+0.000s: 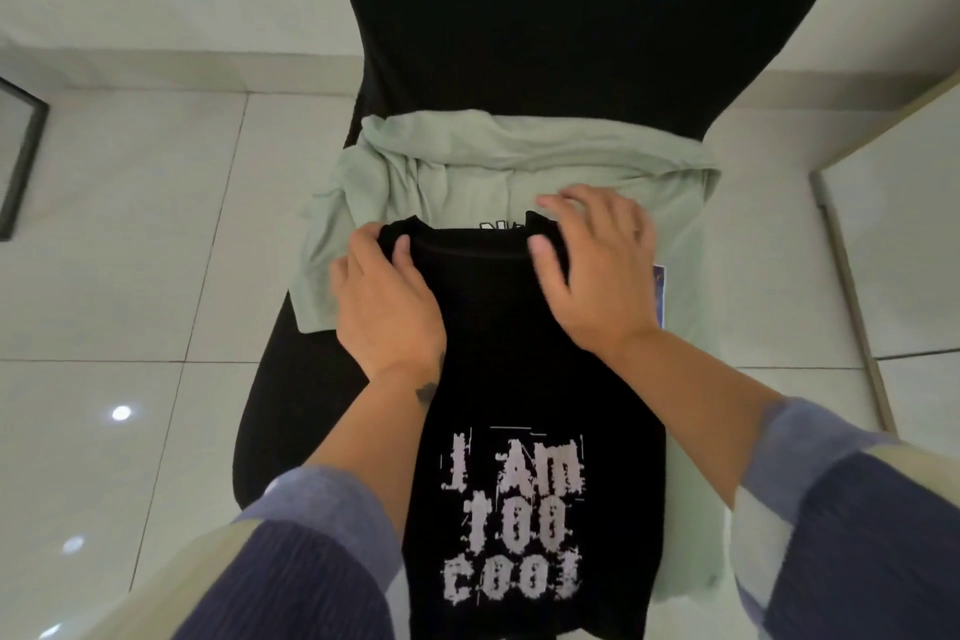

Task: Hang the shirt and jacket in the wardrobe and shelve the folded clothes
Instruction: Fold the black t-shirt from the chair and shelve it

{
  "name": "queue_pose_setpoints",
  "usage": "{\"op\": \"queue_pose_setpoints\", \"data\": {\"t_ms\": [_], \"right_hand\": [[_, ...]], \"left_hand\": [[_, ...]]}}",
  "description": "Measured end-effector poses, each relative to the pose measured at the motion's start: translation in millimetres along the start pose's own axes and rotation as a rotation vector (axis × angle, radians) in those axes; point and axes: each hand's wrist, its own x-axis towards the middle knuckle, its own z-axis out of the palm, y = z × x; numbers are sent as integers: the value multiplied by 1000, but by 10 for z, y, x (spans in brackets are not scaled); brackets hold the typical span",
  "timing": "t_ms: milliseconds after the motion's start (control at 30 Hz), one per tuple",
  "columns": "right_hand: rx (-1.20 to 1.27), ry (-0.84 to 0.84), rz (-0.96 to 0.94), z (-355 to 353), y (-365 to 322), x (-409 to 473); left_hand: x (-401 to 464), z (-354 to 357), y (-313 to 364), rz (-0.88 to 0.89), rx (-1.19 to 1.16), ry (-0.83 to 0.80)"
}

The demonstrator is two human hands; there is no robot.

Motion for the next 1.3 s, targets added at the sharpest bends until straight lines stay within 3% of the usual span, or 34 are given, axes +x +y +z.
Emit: {"op": "queue_pose_setpoints", "data": {"t_ms": [67, 133, 367, 533, 633, 833, 967, 1133, 1300], "right_hand": [[8, -200, -199, 29, -80, 124], [-24, -255, -269, 98, -120, 178], [-50, -25, -420, 200, -167, 104], [-52, -72, -420, -217, -237, 49], [-81, -199, -344, -643, -336, 14], [32, -175, -190, -1589, -599, -429], [156, -91, -90, -2319, -859, -679], [188, 79, -100, -3396, -1123, -672], [239, 307, -35, -4609, -1183, -511]], "left_hand": [[-13, -3, -9, -2, -35, 18], [-22, 6, -33, 12, -89, 48], [-17, 8, -81, 145, -212, 48], [-82, -114, -114, 125, -244, -70], [-149, -328, 77, 110, -332, -117], [-546, -1074, 644, 74, -476, -152], [-862, -1660, 1095, 67, -586, -107], [-992, -2234, 1633, 100, -666, -58], [-1189, -2594, 1994, -81, -650, -58]]}}
